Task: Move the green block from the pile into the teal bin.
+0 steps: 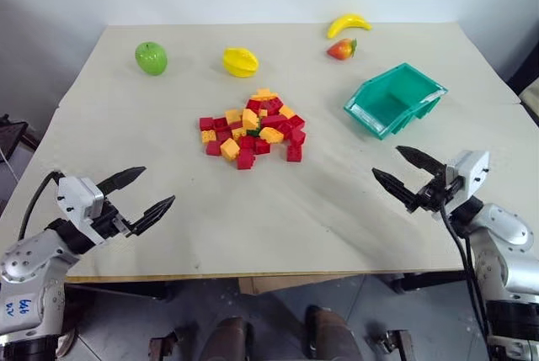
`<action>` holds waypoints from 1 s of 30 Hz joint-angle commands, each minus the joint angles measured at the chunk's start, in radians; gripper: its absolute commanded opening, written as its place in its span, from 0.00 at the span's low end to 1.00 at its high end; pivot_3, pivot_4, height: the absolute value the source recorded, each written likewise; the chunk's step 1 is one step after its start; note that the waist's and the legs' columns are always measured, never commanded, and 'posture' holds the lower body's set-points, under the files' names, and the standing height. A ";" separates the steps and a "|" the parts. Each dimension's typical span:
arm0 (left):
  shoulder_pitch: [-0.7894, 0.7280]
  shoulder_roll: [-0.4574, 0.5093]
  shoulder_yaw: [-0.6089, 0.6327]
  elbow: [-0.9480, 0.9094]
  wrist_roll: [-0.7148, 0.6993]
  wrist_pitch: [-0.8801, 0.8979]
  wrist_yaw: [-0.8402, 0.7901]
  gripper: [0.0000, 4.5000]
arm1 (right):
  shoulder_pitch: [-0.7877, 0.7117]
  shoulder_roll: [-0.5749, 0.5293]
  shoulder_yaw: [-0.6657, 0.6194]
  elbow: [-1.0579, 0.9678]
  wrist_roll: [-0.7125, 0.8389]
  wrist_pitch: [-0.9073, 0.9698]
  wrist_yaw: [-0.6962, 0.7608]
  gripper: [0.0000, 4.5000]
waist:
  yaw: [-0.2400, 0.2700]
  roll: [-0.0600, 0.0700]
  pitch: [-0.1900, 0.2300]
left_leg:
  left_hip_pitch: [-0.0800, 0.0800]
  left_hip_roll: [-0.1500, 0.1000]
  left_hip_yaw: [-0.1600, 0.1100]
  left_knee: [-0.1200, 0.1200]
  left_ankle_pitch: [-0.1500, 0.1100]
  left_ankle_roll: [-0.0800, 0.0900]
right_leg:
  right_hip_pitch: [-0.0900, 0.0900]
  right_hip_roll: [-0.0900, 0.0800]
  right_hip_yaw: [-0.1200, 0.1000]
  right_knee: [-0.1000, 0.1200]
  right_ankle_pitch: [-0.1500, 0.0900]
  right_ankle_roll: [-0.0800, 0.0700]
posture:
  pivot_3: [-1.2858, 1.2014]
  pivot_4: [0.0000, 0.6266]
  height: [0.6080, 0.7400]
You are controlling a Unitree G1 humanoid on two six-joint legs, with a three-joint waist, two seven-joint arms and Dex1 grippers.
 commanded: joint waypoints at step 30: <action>0.192 -0.170 0.048 -0.218 -0.046 0.044 0.174 1.00 | -0.945 0.568 0.474 0.807 -0.397 0.150 -0.226 0.02 | -0.032 0.000 0.000 | -0.002 0.000 -0.006 -0.001 0.000 -0.002 | -0.004 -0.001 -0.004 0.006 0.000 -0.004 | 0.52 0.24 1.00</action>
